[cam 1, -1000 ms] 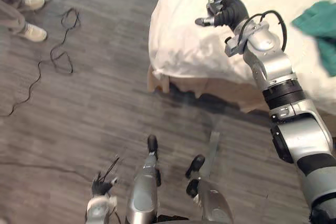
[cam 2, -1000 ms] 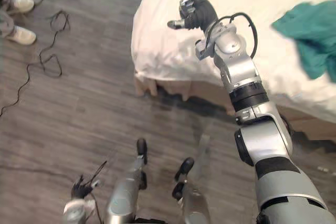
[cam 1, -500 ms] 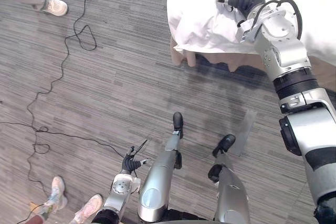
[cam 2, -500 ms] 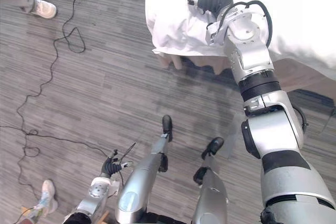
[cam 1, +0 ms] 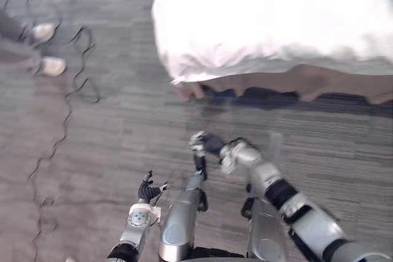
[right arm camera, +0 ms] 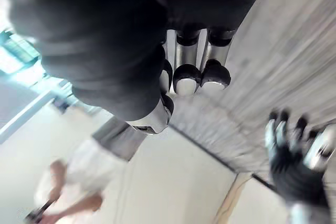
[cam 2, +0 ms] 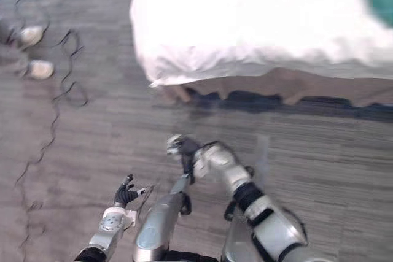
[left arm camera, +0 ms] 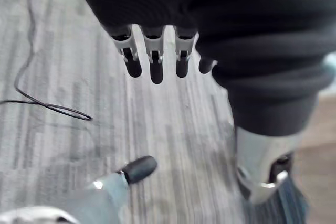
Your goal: Tidy the bed and pick cloth on bed and put in laundry
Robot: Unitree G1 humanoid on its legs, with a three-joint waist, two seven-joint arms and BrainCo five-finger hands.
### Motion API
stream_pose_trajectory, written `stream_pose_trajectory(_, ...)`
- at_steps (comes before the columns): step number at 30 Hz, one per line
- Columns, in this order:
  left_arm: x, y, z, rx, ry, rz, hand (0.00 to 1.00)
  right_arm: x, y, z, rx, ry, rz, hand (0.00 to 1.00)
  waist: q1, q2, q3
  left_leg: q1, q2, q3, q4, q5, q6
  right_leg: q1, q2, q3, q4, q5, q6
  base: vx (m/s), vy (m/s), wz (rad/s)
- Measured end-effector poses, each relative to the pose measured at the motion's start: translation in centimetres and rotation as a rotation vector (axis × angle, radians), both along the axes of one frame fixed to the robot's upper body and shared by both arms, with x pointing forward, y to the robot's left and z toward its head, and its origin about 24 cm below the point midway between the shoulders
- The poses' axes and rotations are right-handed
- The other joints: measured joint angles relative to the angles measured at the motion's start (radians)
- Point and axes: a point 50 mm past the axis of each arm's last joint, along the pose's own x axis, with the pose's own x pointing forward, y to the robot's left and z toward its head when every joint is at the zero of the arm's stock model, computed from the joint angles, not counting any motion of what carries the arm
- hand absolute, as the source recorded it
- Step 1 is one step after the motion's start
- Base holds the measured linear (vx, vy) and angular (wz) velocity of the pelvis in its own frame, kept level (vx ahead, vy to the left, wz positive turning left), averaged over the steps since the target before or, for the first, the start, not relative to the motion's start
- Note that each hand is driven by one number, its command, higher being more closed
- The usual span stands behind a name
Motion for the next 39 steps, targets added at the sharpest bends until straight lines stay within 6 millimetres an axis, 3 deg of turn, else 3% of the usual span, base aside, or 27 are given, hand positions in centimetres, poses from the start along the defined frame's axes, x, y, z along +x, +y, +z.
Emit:
stream_pose_trajectory(2, -0.8, -0.2, -0.8, 0.012, 0.059, -0.016, 0.00, 0.3, -0.5, 1.0, 0.039, -0.034, -0.047, 1.00, 0.002, -0.018, -0.032, 0.011, 0.010, 0.004, 0.000, -0.003, -0.006, 0.015, 0.008, -0.004, 0.001, -0.006, -0.004, 0.04, -0.034, 0.07)
stream_pose_trajectory(5, -2.0, 0.1, -1.6, 0.023, 0.123, 0.001, 0.00, 2.5, -2.1, 3.4, 0.092, -0.104, -0.182, 1.00, 0.007, -0.015, -0.047, 0.032, 0.017, 0.004, 0.000, 0.002, -0.001, 0.034, 0.010, -0.005, 0.005, 0.000, -0.009, 0.04, -0.023, 0.02)
stream_pose_trajectory(7, -2.1, 0.5, -1.6, 0.036, 0.128, 0.004, 0.00, 5.5, -4.2, 7.1, 0.139, -0.197, -0.319, 1.00, 0.010, -0.007, -0.048, 0.031, 0.016, 0.002, 0.000, 0.006, 0.000, 0.031, 0.009, -0.005, 0.007, 0.004, -0.010, 0.02, -0.007, -0.01)
stream_pose_trajectory(8, -2.1, 0.7, -1.6, 0.044, 0.138, 0.008, 0.00, 7.6, -5.9, 10.5, 0.198, -0.260, -0.432, 1.00, 0.010, 0.000, -0.045, 0.021, 0.014, -0.005, 0.000, 0.010, 0.002, 0.022, 0.008, -0.005, 0.009, 0.008, -0.011, -0.01, -0.003, 0.03)
stream_pose_trajectory(10, -1.7, 0.6, -1.3, 0.041, 0.121, 0.004, 0.00, 9.6, -8.1, 14.4, 0.241, -0.338, -0.533, 1.00, 0.008, 0.016, -0.038, -0.004, 0.008, -0.019, 0.000, 0.019, 0.005, -0.004, 0.004, -0.009, 0.023, 0.008, -0.011, -0.03, 0.013, 0.13)
stream_pose_trajectory(12, -0.3, -0.1, -0.4, 0.017, 0.064, -0.020, 0.00, 11.9, -12.6, 21.0, 0.283, -0.444, -0.705, 1.00, 0.019, 0.074, -0.002, -0.048, 0.003, -0.029, 0.000, 0.046, 0.015, -0.045, -0.004, -0.019, 0.038, 0.020, -0.010, -0.06, 0.026, 0.21)
stream_pose_trajectory(14, 0.3, -0.4, -0.1, -0.007, 0.047, -0.014, 0.00, 12.7, -16.7, 24.3, 0.305, -0.467, -0.850, 1.00, 0.044, 0.131, 0.022, -0.091, -0.009, -0.045, 0.000, 0.055, 0.022, -0.083, -0.007, -0.027, 0.033, 0.032, -0.010, -0.06, 0.027, 0.11)
stream_pose_trajectory(17, 0.9, -1.1, 0.2, -0.026, 0.035, -0.031, 0.00, 13.0, -20.7, 24.7, 0.290, -0.440, -0.974, 1.00, 0.062, 0.178, 0.041, -0.143, -0.012, -0.060, 0.000, 0.070, 0.028, -0.122, -0.009, -0.042, 0.024, 0.046, -0.009, -0.03, 0.006, 0.13)
stream_pose_trajectory(20, 1.7, -2.1, 0.6, -0.034, 0.016, -0.068, 0.00, 13.3, -24.6, 23.6, 0.262, -0.343, -1.098, 1.00, 0.073, 0.216, 0.056, -0.195, -0.013, -0.082, -0.001, 0.083, 0.030, -0.158, -0.013, -0.061, 0.013, 0.062, -0.011, -0.01, -0.012, 0.17)
stream_pose_trajectory(23, 2.2, -3.1, 0.9, -0.042, -0.004, -0.106, 0.00, 13.2, -26.5, 23.9, 0.260, -0.301, -1.147, 1.00, 0.080, 0.246, 0.062, -0.216, -0.024, -0.094, -0.001, 0.087, 0.031, -0.173, -0.017, -0.062, 0.000, 0.071, -0.006, 0.03, -0.006, 0.03)
stream_pose_trajectory(25, 2.3, -3.3, 1.1, -0.045, -0.017, -0.114, 0.00, 13.2, -26.6, 24.3, 0.272, -0.287, -1.137, 1.00, 0.083, 0.248, 0.060, -0.218, -0.028, -0.103, 0.000, 0.087, 0.031, -0.178, -0.023, -0.054, -0.007, 0.076, -0.002, 0.05, 0.002, -0.09)
stream_pose_trajectory(28, 2.8, -3.5, 1.7, -0.058, -0.070, -0.123, 0.00, 13.0, -27.7, 23.4, 0.305, -0.242, -1.140, 1.00, 0.078, 0.248, 0.060, -0.216, -0.034, -0.101, -0.001, 0.085, 0.029, -0.175, -0.033, -0.048, -0.014, 0.076, 0.004, 0.02, 0.018, -0.01)
stream_pose_trajectory(29, 2.9, -3.4, 1.9, -0.064, -0.089, -0.116, 0.00, 13.0, -28.3, 21.4, 0.290, -0.189, -1.150, 0.00, 0.071, 0.248, 0.061, -0.207, -0.035, -0.099, -0.001, 0.080, 0.029, -0.167, -0.035, -0.047, -0.014, 0.075, 0.007, 0.00, 0.000, 0.00)
stream_pose_trajectory(30, 3.0, -3.2, 2.0, -0.066, -0.097, -0.107, 0.00, 13.0, -28.7, 20.1, 0.284, -0.151, -1.155, 0.00, 0.066, 0.247, 0.061, -0.199, -0.035, -0.098, -0.001, 0.075, 0.028, -0.159, -0.036, -0.047, -0.014, 0.072, 0.012, 0.02, 0.028, -0.06)
stream_pose_trajectory(31, 2.9, -2.7, 2.0, -0.071, -0.109, -0.076, 0.00, 12.9, -29.3, 16.6, 0.253, -0.054, -1.173, 0.00, 0.062, 0.237, 0.067, -0.170, -0.034, -0.083, -0.001, 0.066, 0.028, -0.137, -0.036, -0.038, -0.012, 0.066, 0.018, 0.03, 0.012, -0.26)
stream_pose_trajectory(33, 2.3, -1.6, 1.8, -0.083, -0.113, -0.008, 0.00, 11.4, -29.0, 6.8, 0.167, 0.200, -1.178, 0.00, 0.055, 0.209, 0.070, -0.104, -0.028, -0.037, -0.001, 0.033, 0.014, -0.095, -0.035, -0.015, -0.005, 0.053, 0.023, 0.07, -0.015, -0.45)
stream_pose_trajectory(34, 2.1, -1.5, 1.7, -0.091, -0.112, 0.007, 0.00, 10.4, -28.7, 3.4, 0.145, 0.285, -1.181, 0.00, 0.048, 0.201, 0.068, -0.086, -0.027, -0.026, -0.001, 0.029, 0.010, -0.083, -0.034, -0.006, -0.004, 0.048, 0.026, 0.14, -0.046, -0.44)
stream_pose_trajectory(35, 1.9, -1.5, 1.5, -0.098, -0.107, 0.026, 0.00, 7.0, -27.5, -3.9, 0.113, 0.485, -1.204, 0.00, 0.033, 0.180, 0.065, -0.048, -0.020, -0.006, -0.001, 0.020, 0.006, -0.054, -0.031, 0.004, 0.002, 0.038, 0.027, 0.14, -0.046, -0.33)
stream_pose_trajectory(36, 1.8, -1.7, 1.4, -0.092, -0.101, 0.010, 0.00, 4.4, -26.8, -7.9, 0.078, 0.601, -1.222, 0.00, 0.023, 0.165, 0.059, -0.029, -0.015, 0.005, -0.001, 0.013, 0.003, -0.040, -0.028, 0.007, 0.006, 0.037, 0.027, 0.18, -0.057, -0.37)
stream_pose_trajectory(37, 1.5, -1.8, 1.2, -0.082, -0.090, -0.006, 0.00, -0.1, -25.2, -13.0, 0.030, 0.778, -1.233, 0.00, 0.006, 0.133, 0.042, -0.002, -0.007, 0.024, -0.001, 0.001, -0.003, -0.022, -0.021, 0.018, 0.007, 0.029, 0.027, 0.13, -0.038, -0.35)
stream_pose_trajectory(39, 0.8, -1.8, 0.6, -0.047, -0.056, -0.029, 0.00, -7.0, -23.1, -18.3, 0.006, 1.013, -1.256, 0.00, -0.015, 0.070, 0.001, 0.042, 0.005, 0.071, -0.001, -0.017, -0.015, 0.004, -0.011, 0.044, 0.010, 0.013, 0.028, 0.18, -0.041, -0.48)
